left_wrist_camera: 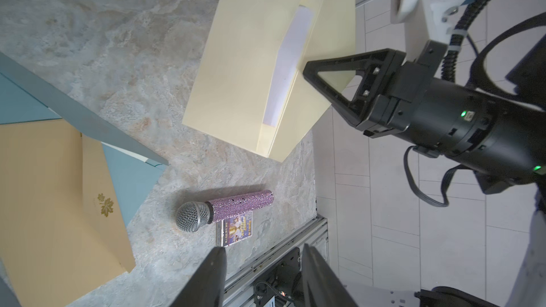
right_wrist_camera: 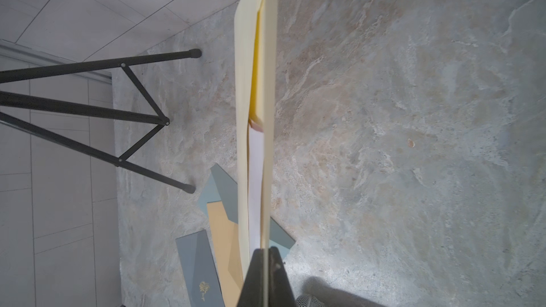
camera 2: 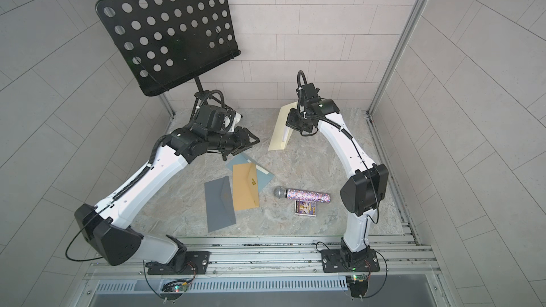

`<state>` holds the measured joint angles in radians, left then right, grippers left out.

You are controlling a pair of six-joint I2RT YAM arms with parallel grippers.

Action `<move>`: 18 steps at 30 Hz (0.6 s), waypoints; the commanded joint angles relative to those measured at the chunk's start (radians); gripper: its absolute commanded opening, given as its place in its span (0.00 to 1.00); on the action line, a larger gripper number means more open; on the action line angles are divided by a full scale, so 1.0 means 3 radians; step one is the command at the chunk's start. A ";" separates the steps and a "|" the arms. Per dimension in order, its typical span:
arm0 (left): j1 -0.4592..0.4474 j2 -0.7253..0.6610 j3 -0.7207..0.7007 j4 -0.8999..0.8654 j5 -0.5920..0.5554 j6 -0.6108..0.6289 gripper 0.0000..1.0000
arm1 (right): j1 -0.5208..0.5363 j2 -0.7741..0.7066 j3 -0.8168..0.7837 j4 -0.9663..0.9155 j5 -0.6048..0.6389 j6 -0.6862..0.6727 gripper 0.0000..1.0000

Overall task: Take the letter paper out of the envelope
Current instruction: Pick up the envelope from the center of the board, then take out the letter paper from the envelope.

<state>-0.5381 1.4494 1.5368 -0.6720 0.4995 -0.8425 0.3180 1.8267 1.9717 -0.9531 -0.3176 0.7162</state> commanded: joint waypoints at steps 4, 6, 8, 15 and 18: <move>0.0009 -0.0018 0.0146 -0.0039 0.0083 0.0042 0.37 | -0.0001 -0.0393 -0.0305 0.0233 -0.0431 0.0261 0.00; 0.0003 -0.0020 0.0176 -0.0020 0.0094 0.0050 0.36 | 0.0004 -0.0489 -0.0420 0.0334 -0.0530 0.0333 0.00; -0.0002 -0.0019 0.0212 0.0000 0.0102 0.0081 0.31 | 0.0014 -0.0588 -0.0550 0.0464 -0.0643 0.0422 0.00; -0.0027 0.0101 0.0405 0.0016 0.0051 0.0146 0.23 | 0.0108 -0.0874 -0.0861 0.0699 -0.0847 0.0573 0.00; -0.0051 0.0206 0.0507 0.0026 0.0021 0.0154 0.23 | 0.0178 -0.0956 -0.0922 0.0710 -0.0836 0.0603 0.00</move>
<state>-0.5446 1.4818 1.6512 -0.6666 0.5175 -0.8124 0.3546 1.5814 1.7027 -0.7708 -0.5468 0.8669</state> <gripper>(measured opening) 0.232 0.047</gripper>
